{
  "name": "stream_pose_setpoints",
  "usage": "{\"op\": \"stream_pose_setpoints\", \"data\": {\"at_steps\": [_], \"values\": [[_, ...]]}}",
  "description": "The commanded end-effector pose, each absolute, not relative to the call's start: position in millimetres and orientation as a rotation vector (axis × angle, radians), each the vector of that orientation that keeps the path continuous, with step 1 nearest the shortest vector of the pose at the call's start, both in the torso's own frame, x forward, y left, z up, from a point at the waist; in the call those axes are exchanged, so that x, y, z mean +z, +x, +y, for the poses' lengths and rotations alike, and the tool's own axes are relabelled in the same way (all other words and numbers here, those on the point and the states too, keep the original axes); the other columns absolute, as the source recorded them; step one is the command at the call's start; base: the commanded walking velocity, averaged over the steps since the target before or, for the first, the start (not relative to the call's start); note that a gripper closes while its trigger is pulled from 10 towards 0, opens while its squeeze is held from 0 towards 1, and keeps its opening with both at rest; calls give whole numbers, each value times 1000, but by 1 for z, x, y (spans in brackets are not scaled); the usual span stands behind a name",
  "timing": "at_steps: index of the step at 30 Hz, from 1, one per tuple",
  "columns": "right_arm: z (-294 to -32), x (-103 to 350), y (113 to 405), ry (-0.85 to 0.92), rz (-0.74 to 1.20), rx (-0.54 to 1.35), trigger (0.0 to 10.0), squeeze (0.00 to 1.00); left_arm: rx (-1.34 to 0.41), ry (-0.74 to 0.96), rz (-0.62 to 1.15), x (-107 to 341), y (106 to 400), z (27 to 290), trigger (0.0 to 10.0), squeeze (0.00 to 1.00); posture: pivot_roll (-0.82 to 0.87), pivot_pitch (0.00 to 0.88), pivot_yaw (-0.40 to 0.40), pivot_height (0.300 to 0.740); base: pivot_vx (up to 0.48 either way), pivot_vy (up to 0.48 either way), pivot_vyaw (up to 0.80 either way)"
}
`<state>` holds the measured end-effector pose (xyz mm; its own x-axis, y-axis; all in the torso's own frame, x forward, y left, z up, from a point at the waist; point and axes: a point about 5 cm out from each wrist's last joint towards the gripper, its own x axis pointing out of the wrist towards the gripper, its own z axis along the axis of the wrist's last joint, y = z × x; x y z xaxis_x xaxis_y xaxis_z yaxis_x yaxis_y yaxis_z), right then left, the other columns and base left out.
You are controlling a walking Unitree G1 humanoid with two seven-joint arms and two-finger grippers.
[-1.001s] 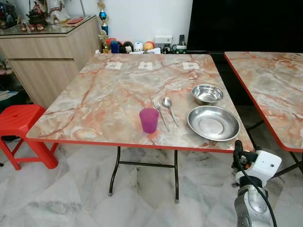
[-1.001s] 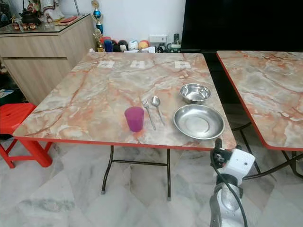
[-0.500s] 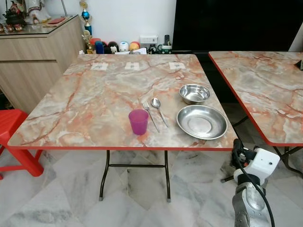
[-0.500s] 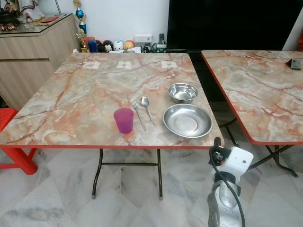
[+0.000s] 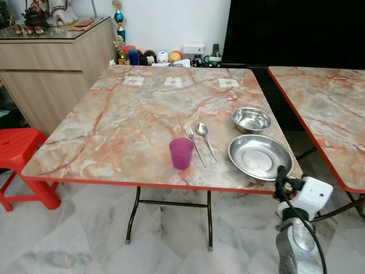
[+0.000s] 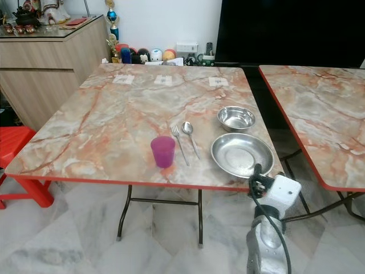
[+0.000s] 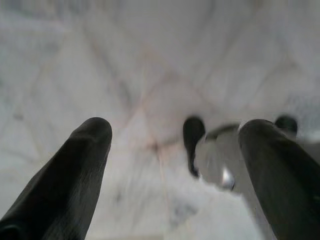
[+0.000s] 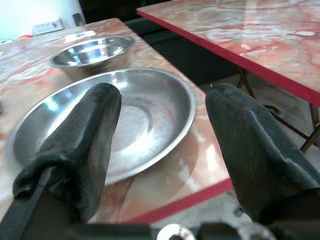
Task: Setting the table
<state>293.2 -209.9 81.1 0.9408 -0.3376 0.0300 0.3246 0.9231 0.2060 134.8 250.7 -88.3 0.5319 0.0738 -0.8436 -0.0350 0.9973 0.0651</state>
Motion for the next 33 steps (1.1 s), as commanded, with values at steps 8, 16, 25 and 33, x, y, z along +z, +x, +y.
{"op": "stream_pose_setpoints", "data": {"at_steps": [8, 16, 25, 33], "values": [[-212, 88, 295, 208, -89, -353, 10000, 0, 38, 17, 1020, -93, 143, 226, 10000, 0, -10, 0, -12, 740, 31, 0, 0], [-221, 90, 296, 219, -92, -395, 10000, 0, 22, 18, 1027, -97, 139, 213, 10000, 0, -9, 0, -10, 740, 0, 0, 0], [-225, 91, 298, 224, -86, -400, 10000, 0, 37, 61, 1042, -96, 119, 239, 10000, 0, -7, 0, -8, 740, 0, -157, 0], [-219, 89, 300, 228, -73, -381, 10000, 0, 65, 70, 1051, -92, 116, 258, 10000, 0, -6, 0, -7, 740, 0, -345, 0]]}}
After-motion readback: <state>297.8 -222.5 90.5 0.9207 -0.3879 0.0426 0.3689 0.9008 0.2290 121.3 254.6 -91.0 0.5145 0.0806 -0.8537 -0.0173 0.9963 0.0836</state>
